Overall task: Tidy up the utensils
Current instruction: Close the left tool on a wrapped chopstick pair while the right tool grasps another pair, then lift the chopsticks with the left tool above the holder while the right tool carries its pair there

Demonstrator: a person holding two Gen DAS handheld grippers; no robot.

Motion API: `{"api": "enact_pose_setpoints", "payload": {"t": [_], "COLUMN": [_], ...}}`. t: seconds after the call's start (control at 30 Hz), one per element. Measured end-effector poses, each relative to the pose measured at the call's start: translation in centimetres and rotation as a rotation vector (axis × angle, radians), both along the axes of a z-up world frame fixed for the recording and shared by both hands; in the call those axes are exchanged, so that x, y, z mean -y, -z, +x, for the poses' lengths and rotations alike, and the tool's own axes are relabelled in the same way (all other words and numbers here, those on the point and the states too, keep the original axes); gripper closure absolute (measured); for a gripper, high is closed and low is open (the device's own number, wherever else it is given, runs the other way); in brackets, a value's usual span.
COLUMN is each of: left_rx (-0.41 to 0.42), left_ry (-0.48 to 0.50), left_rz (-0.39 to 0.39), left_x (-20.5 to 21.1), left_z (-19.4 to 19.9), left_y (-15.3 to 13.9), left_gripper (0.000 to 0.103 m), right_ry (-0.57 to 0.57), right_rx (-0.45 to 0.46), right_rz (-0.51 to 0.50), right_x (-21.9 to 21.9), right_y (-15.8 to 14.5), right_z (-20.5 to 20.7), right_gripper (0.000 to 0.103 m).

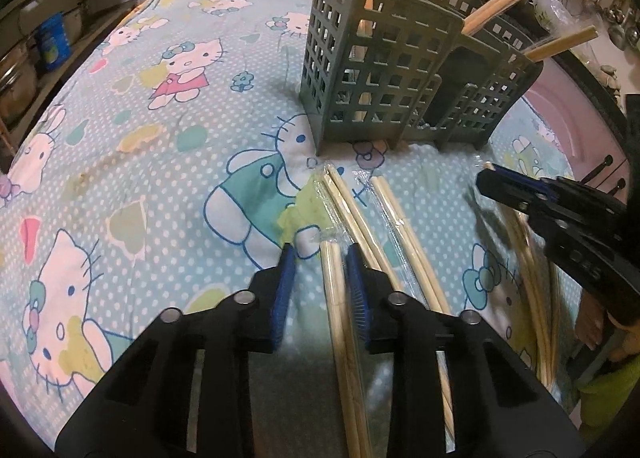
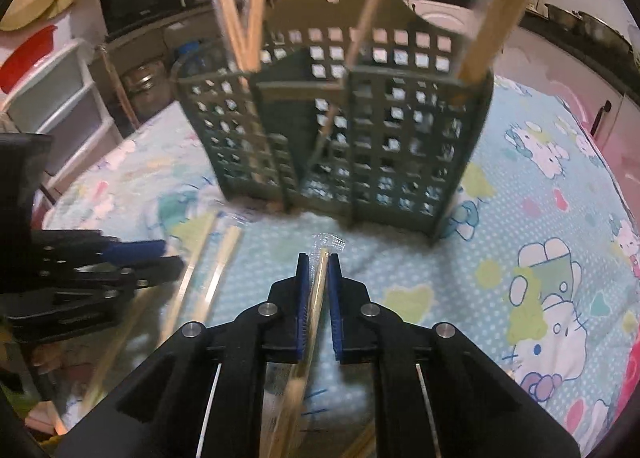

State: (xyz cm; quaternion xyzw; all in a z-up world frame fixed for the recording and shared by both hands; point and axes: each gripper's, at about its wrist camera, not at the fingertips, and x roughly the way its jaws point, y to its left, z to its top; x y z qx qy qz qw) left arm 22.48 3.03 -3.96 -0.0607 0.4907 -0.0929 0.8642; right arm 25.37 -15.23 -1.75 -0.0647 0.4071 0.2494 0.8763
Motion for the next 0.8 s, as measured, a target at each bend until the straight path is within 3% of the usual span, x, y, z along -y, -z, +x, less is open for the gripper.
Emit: {"api": "enact_pose_setpoints", "payload": {"t": [0.33,0.8], "left_rx": [-0.026,0.092], "left_ry": [-0.010,-0.025], "left_rz": [-0.071,-0.070], "left_x": [-1.4,-2.7], "left_z": [0.6,-1.8], "left_y": [-0.3,-5.1], "left_gripper": [0.099,0.101], "right_ry": [-0.030,-0.054], "right_rx": [0.060,0.125], "right_rz": [0.032,0.080], "right_x": [-0.4,-0.4], "right_y": [-3.3,-6.4], "right_z": [-1.8,-3.8], "right_gripper": [0.094,0.094]}}
